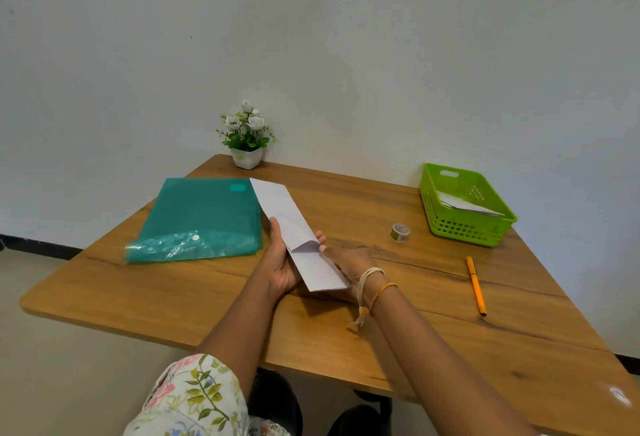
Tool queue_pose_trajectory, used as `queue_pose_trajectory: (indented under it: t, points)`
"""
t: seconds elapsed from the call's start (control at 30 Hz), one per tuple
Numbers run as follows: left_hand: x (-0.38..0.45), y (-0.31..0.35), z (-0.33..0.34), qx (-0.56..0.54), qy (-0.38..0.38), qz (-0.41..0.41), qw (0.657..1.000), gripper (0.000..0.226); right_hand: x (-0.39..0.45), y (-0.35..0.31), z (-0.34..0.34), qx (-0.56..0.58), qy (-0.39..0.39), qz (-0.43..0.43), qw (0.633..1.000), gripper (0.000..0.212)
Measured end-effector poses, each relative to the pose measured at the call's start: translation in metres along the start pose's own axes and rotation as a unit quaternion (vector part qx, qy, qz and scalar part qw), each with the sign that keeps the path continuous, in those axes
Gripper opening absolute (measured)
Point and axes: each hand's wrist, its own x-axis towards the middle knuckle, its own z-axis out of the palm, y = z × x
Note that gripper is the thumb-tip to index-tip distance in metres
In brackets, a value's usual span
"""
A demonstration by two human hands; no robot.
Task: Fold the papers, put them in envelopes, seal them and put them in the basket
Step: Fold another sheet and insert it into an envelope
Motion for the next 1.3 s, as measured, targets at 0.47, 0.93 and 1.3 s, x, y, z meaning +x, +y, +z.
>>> queue_pose_trajectory:
  t: [0.47,0.93,1.3]
  points:
    - [0.006,0.0,-0.006,-0.064,-0.007,-0.022,0.998,0.087,-0.006,-0.008,-0.029,-0.092,-0.206,-0.124,0.966,0.028]
    - [0.007,-0.002,-0.007,-0.057,-0.031,-0.044,0.997,0.062,0.016,0.012,0.008,-0.134,0.107,-0.133,0.976,0.031]
    - [0.007,-0.021,0.0,0.099,0.026,0.094,0.99,0.052,0.0,0.002,-0.016,0.19,-0.03,0.014,0.981,0.023]
